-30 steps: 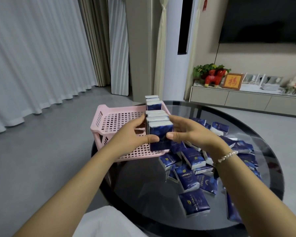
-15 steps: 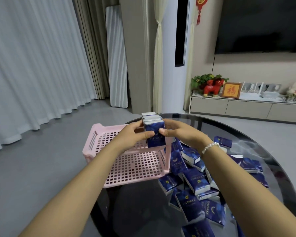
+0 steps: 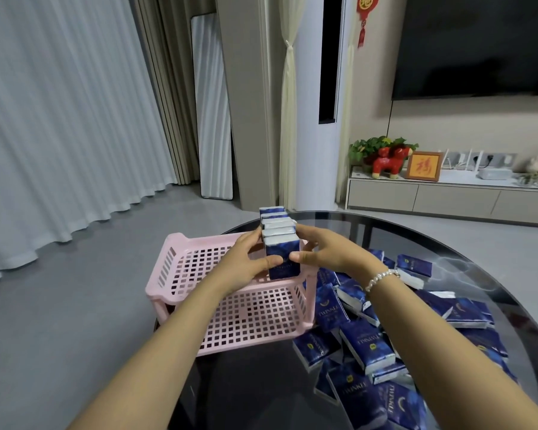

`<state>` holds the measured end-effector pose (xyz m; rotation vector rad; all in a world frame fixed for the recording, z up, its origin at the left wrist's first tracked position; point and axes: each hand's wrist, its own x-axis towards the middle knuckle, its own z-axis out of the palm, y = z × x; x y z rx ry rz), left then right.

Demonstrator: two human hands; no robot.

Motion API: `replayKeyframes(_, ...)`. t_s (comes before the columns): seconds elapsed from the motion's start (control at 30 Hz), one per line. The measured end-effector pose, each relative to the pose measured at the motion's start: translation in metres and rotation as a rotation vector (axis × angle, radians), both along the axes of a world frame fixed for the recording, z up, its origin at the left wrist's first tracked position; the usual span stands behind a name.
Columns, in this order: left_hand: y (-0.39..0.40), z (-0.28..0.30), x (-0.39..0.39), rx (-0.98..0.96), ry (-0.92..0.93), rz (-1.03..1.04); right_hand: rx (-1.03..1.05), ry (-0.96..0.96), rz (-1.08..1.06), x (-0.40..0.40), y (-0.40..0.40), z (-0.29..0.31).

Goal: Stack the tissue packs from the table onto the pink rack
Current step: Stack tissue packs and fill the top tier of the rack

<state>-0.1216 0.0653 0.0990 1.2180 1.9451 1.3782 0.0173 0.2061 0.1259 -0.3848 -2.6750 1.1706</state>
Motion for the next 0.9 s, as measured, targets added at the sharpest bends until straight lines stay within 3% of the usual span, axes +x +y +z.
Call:
replayKeyframes(0.33,-0.004,0.005,0.006,-0.150,0.306,-0.009,0.007,-0.094,-0.028,-0.001,-0.001,0.000)
replayKeyframes(0.53,-0.006,0.007,0.006,-0.272,0.307,-0.063,0.147,-0.117,-0.032,-0.009,-0.002,-0.005)
replayKeyframes(0.6,-0.007,0.006,0.005,-0.271,0.238,-0.049,0.166,-0.137,-0.031,-0.009,-0.005,-0.003)
replayKeyframes(0.73,0.003,0.001,0.017,-0.110,-0.089,-0.024,0.114,-0.188,-0.059,-0.002,-0.012,-0.001)
replayKeyframes(0.9,0.015,-0.003,0.022,-0.085,-0.118,0.069,0.229,-0.217,-0.088,0.000,-0.016,-0.001)
